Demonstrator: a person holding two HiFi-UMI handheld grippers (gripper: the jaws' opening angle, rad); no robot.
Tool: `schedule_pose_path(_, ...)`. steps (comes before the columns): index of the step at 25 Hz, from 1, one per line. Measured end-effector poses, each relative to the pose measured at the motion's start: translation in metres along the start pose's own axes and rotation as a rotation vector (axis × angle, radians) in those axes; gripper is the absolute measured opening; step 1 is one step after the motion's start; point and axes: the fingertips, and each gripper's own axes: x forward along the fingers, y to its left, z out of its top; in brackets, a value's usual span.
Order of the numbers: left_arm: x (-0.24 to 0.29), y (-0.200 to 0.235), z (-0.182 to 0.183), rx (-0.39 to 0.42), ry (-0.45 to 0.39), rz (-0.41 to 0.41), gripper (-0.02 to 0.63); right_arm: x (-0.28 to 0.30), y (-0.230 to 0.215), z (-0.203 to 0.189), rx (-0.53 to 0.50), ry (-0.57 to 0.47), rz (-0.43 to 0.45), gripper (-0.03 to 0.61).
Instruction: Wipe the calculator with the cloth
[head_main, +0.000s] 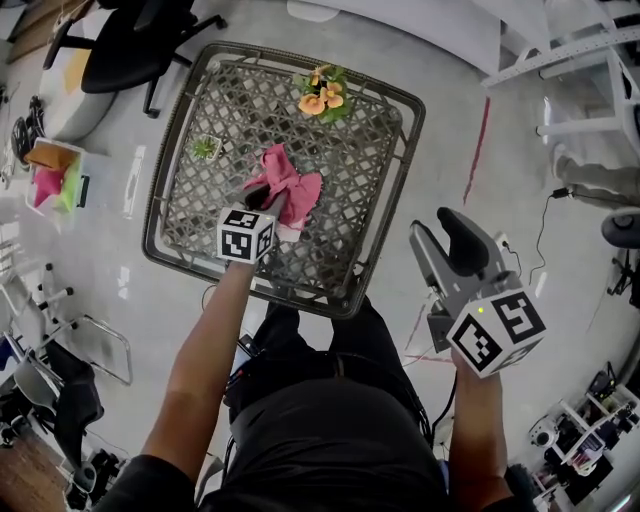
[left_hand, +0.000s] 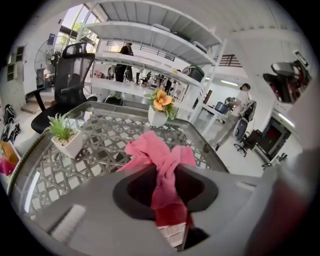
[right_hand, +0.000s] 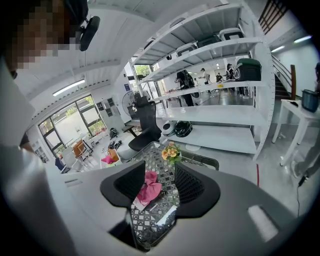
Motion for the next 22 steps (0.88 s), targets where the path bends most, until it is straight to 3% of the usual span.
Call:
schedule_pose_path(7, 0.02, -0.051, 0.0, 0.185, 0.05, -0.095, 0.155, 0.001, -0.004, 0.0, 0.009, 0.0, -0.001, 0.183)
schedule_pose_path(14, 0.021, -0.094, -0.003, 0.57, 0.124, -0.176, 0.155, 0.0, -0.006, -0.001, 0.015, -0.006, -0.005, 0.183)
schedule_pose_path(18, 0.018, -0.092, -0.015, 0.752, 0.168, -0.187, 0.155, 0.001, 0.0, -0.002, 0.017, -0.007, -0.002, 0.183)
schedule_pose_path(22, 0.013, -0.069, -0.023, 0.841, 0.203, -0.169, 0.155, 0.003, 0.0, -0.004, 0.02, -0.005, -0.003, 0.183)
